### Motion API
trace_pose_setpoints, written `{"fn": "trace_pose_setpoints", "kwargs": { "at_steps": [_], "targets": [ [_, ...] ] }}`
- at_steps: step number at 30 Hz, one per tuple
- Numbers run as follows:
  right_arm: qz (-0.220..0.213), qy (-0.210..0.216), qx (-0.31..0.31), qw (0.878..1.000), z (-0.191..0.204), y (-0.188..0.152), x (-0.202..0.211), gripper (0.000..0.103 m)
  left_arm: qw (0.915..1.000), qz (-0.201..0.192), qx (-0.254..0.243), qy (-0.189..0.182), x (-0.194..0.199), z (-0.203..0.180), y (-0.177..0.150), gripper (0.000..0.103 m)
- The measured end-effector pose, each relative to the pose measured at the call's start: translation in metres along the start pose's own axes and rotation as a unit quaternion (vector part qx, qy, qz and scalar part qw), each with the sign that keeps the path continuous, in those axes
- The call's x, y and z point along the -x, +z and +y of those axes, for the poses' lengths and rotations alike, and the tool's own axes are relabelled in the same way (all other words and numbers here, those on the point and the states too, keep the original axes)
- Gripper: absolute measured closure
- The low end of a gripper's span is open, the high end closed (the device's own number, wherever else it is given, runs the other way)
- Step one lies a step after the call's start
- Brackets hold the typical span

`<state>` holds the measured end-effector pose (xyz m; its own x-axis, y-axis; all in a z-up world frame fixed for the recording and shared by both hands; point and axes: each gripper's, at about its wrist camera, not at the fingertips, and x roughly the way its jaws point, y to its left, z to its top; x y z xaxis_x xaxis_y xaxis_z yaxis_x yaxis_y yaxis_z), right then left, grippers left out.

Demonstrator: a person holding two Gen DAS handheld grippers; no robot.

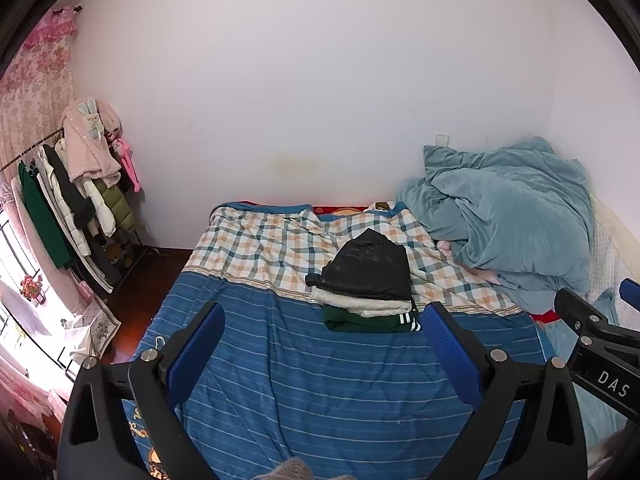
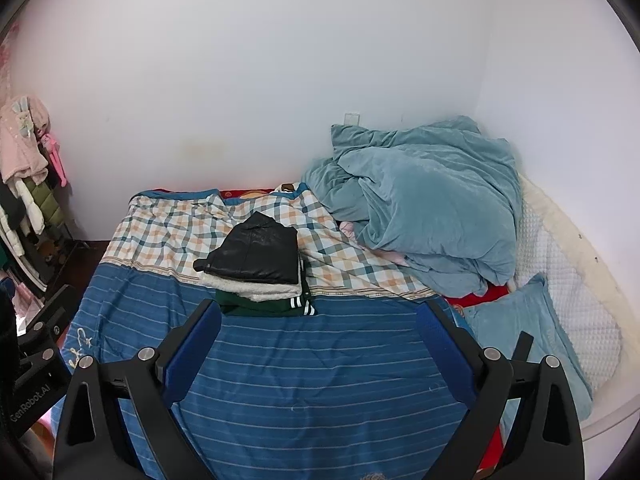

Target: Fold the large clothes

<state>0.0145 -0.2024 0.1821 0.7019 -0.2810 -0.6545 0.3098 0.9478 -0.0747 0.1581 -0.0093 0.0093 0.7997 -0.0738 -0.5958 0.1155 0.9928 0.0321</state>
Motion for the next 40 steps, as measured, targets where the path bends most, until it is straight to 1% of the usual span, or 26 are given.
{"fn": "trace_pose_setpoints", "kwargs": {
  "at_steps": [17, 35, 40],
  "targets": [
    [0.003, -0.002, -0.001, 1.000, 0.001, 0.001, 0.001, 0.003, 1.0000, 0.000, 0.001, -0.003, -0.004, 0.002, 0.001, 0.002],
    [0.001, 0.002, 0.005, 1.000, 0.006, 0.007, -0.012, 0.003, 1.0000, -0.001, -0.002, -0.002, -0.009, -0.002, 0.008, 0.002],
    [0.001, 0.001, 0.004, 1.000, 0.006, 0.006, -0.009, 0.003, 1.0000, -0.001, -0.001, -0.001, -0.012, -0.002, 0.009, 0.002]
  ]
}}
